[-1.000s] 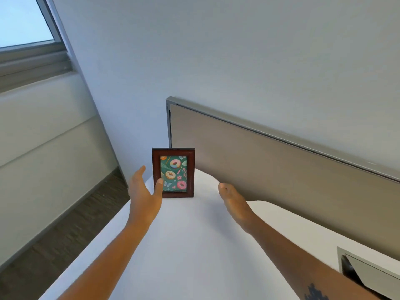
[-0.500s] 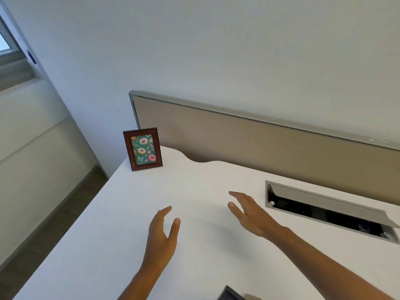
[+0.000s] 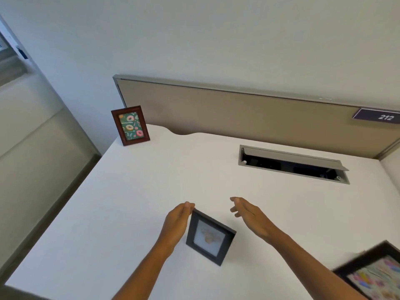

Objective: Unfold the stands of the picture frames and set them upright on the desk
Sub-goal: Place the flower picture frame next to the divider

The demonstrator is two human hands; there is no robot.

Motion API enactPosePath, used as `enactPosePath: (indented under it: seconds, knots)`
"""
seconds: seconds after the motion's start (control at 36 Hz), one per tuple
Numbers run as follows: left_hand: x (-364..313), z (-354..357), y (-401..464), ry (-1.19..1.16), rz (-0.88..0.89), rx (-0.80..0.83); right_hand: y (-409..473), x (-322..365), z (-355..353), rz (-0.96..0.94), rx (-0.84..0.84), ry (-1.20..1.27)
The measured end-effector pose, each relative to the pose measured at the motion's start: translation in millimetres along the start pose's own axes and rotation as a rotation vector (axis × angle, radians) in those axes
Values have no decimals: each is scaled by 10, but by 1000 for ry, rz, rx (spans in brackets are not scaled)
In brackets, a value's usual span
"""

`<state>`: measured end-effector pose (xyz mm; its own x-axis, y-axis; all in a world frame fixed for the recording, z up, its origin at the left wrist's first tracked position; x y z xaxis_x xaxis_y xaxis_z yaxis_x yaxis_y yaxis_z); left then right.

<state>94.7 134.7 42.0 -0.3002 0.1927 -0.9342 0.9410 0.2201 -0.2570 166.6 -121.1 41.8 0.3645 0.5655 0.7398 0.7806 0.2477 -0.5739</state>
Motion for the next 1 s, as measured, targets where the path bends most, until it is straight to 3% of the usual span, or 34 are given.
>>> enactPosePath:
  seconds: [0.33, 1.0]
  knots:
    - [166, 148, -343, -44, -8, -66, -455, -487, 398, 101, 9, 186]
    - [245, 132, -355, 32, 64, -42, -611, -489, 888, 181, 28, 578]
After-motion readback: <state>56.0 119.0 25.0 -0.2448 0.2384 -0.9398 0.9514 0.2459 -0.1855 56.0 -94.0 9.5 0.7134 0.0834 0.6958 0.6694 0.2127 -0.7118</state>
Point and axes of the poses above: each hand's wrist, its own y-axis towards the middle knuckle, its own z-axis out of the palm, x = y × z, the point moved 9 cm from there along y, towards the middle knuckle, and after that the axes turned 8 degrees about z, right-handed, at the moved point
